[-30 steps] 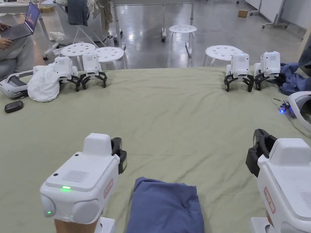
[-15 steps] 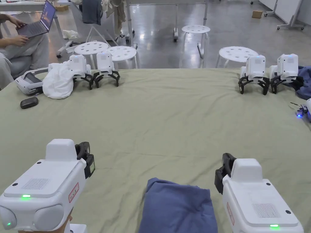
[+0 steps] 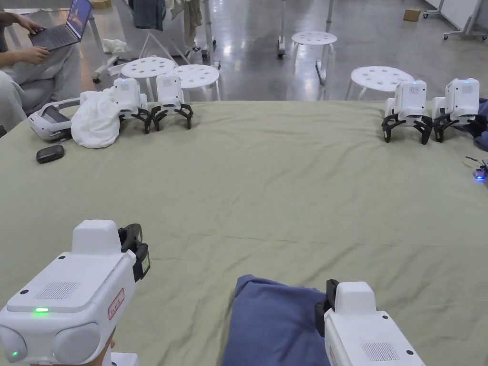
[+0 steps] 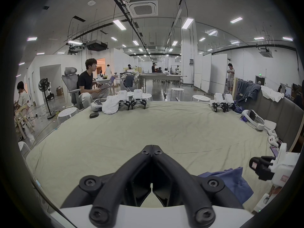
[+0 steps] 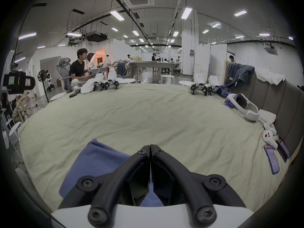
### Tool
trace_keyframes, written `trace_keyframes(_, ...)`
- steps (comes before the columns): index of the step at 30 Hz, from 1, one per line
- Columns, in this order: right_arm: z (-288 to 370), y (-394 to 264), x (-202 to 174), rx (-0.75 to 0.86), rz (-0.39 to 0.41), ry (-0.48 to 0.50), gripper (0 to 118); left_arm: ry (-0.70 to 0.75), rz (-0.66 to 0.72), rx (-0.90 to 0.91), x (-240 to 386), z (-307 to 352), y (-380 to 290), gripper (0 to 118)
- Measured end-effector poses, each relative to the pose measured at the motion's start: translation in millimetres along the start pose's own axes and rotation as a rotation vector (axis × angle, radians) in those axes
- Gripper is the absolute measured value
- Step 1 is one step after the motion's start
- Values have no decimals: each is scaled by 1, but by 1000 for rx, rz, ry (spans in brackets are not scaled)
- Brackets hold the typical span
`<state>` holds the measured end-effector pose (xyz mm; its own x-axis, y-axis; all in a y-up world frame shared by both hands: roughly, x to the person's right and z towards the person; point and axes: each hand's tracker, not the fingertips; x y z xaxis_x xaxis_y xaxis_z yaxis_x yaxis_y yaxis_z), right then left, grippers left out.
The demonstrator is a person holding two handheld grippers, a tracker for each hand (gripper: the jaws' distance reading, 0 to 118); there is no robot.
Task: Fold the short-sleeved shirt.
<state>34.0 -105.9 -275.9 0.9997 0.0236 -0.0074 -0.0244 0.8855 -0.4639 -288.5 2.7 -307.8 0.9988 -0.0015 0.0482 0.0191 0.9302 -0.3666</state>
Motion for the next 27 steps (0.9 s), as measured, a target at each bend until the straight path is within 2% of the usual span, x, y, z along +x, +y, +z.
trace_keyframes(13,-30,-49,-12,-183,-10,4,4,-25,4,-42,3,-8,-12,0)
trace_keyframes(16,-35,-54,-16,-188,2,-7,4,-38,8,-63,5,-11,-17,0)
trace_keyframes(19,-39,-52,-10,-199,-24,5,4,-49,1,-84,8,-13,-22,0)
trace_keyframes(27,-42,-41,-10,-256,-22,8,4,-257,109,-340,19,-37,-32,0)
